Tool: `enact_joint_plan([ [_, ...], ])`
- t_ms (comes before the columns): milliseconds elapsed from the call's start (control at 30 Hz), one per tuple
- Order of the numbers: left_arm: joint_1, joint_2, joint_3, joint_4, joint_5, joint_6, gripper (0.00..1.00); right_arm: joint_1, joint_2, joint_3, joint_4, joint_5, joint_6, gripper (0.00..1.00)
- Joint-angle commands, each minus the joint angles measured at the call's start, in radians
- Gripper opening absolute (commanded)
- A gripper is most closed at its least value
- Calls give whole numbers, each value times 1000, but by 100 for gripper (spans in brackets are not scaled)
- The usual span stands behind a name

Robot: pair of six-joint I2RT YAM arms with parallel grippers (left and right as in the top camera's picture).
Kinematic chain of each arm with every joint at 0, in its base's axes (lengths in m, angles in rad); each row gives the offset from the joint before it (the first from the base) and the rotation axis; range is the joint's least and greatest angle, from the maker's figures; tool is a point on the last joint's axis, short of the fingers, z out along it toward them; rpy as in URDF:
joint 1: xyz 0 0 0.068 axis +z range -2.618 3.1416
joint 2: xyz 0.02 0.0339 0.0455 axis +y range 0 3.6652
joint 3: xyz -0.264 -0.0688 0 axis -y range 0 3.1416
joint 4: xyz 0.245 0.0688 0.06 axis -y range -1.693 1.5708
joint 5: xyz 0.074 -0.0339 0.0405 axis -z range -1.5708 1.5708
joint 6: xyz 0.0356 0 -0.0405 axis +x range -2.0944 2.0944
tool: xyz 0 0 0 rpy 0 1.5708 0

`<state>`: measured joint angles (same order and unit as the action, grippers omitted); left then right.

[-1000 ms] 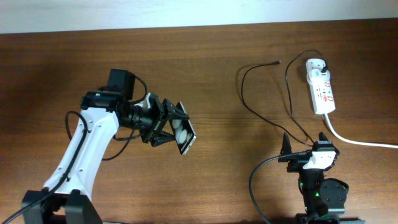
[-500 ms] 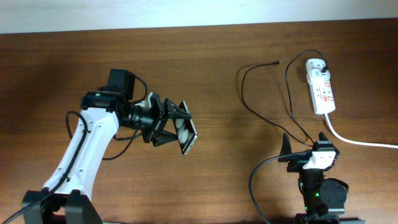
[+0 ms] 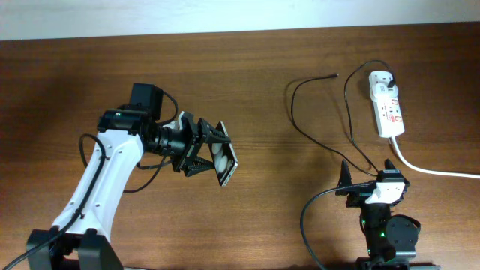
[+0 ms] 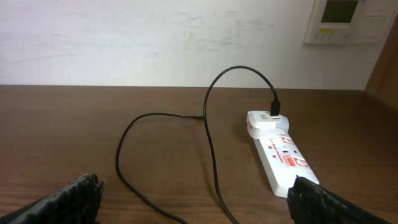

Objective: Plug charger to phone and switch on socket
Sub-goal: 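Rotate the phone upright and hold it toward the center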

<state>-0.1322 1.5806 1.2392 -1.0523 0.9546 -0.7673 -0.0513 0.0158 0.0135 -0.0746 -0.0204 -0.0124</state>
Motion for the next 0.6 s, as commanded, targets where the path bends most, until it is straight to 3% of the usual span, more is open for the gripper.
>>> enact_joint_plan([
  [0,4,-5,0,5,45,21,38,5,-7,-8,0,-6,-6,99],
  [567,4,-5,1,5,45,21,38,5,-7,-8,0,-6,-6,99],
])
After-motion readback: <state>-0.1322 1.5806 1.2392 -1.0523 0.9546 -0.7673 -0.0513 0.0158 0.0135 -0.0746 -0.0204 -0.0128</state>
